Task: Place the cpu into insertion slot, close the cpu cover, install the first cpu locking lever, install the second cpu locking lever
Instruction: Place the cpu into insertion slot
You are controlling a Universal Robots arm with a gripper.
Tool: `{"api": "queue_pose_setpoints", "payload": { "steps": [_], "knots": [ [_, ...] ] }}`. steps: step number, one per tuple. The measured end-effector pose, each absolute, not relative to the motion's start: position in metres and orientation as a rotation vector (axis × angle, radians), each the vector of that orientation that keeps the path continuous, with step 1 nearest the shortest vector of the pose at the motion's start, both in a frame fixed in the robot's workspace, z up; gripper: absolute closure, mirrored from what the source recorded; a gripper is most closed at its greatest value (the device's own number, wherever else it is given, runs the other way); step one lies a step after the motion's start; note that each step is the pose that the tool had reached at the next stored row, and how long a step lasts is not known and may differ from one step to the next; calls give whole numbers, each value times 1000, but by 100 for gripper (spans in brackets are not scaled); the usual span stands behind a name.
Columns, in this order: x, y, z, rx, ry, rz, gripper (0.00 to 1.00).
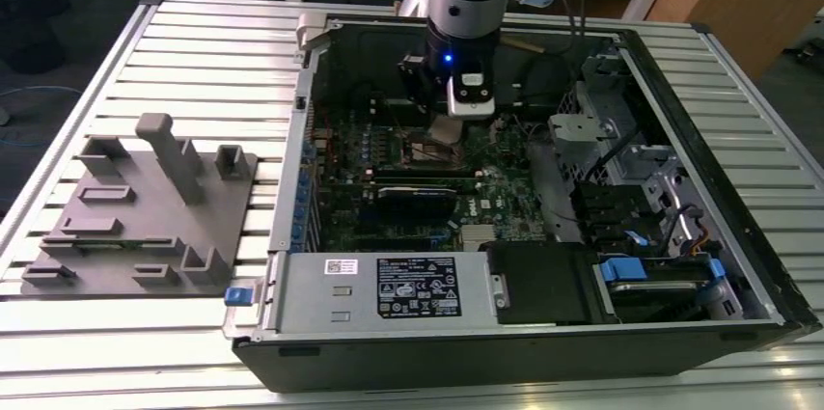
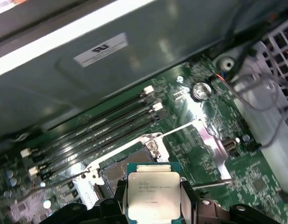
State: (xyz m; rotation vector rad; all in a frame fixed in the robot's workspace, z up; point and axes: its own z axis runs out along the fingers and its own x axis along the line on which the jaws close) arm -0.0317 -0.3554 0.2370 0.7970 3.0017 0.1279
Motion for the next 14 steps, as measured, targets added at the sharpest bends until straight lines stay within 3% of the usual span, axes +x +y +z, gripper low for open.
{"api": "queue_pose_setpoints", "payload": {
  "steps": [14],
  "knots": [
    [-32,-355,237,1160,2871,120,46]
  ]
}}
